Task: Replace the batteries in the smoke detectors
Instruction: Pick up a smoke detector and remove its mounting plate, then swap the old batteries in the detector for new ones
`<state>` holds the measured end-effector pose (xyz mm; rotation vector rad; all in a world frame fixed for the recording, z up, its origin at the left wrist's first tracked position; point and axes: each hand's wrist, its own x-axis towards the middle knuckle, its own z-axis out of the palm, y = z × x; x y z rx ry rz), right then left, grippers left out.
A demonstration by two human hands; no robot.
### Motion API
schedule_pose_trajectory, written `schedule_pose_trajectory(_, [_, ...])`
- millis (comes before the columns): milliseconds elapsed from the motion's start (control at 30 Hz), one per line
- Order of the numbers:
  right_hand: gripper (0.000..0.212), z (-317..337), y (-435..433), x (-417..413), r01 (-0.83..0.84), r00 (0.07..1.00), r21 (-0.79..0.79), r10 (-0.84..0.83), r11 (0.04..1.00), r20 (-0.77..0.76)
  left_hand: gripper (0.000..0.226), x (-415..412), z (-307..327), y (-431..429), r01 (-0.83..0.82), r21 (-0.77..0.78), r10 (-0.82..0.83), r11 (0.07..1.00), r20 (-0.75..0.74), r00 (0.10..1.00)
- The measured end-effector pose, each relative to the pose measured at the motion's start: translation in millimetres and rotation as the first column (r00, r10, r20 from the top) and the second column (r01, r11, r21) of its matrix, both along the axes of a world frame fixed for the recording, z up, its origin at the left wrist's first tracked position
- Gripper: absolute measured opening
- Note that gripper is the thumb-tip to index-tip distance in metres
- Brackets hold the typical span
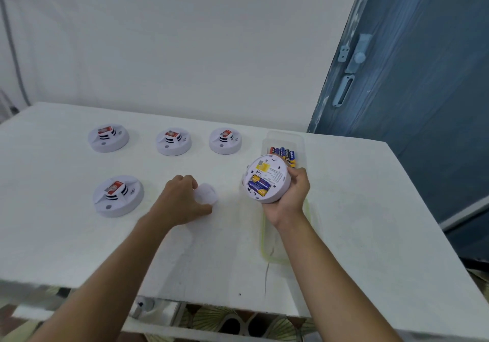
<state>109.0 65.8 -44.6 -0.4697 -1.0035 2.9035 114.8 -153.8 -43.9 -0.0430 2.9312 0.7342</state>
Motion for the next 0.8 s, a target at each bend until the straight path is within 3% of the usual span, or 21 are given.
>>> schedule_pose_trajectory(100, [0.062, -1, 0, 0, -0.031, 0.999, -0.017, 0.031, 0.999, -0.033, 0.062, 0, -3, -1, 0.038, -0.123, -0.035, 0.992, 0.026, 0.999])
schedule_pose_trajectory(167, [0.054, -3, -1, 1, -0.041, 0.998, -0.026, 0.039, 0.999, -0.053, 0.071, 3, -1, 4, 0.045, -0.188, -0.053, 0.981, -0.039, 0.998])
schedule_pose_trajectory(300, [0.041, -2, -2, 6, -0.012, 0.997, -0.036, 0.009, 0.999, -0.081, 0.045, 15, 22, 33, 0.183, 0.207, -0.116, 0.961, -0.3, 0.947])
schedule_pose_trajectory(400, [0.033, 6, -1, 12, -0.009, 0.996, 0.022, 0.011, 1.0, -0.09, 0.032, 25, 33, 63, 0.293, 0.285, -0.174, 0.913, -0.378, 0.909])
schedule_pose_trajectory(533, [0.028, 14, 2, 16, -0.022, 0.995, 0.079, 0.029, 0.997, -0.091, 0.025, 28, 30, 88, 0.244, 0.395, -0.111, 0.886, -0.331, 0.937])
schedule_pose_trajectory(700, [0.048, 17, 5, 20, 0.044, 0.993, 0.131, -0.029, 0.99, -0.114, 0.03, 26, 26, 100, 0.131, 0.496, -0.017, 0.858, -0.228, 0.973])
schedule_pose_trajectory(800, [0.043, 18, 10, 23, 0.067, 0.986, 0.149, -0.043, 0.986, -0.159, 0.033, 25, 28, 106, 0.11, 0.521, -0.02, 0.846, -0.177, 0.984])
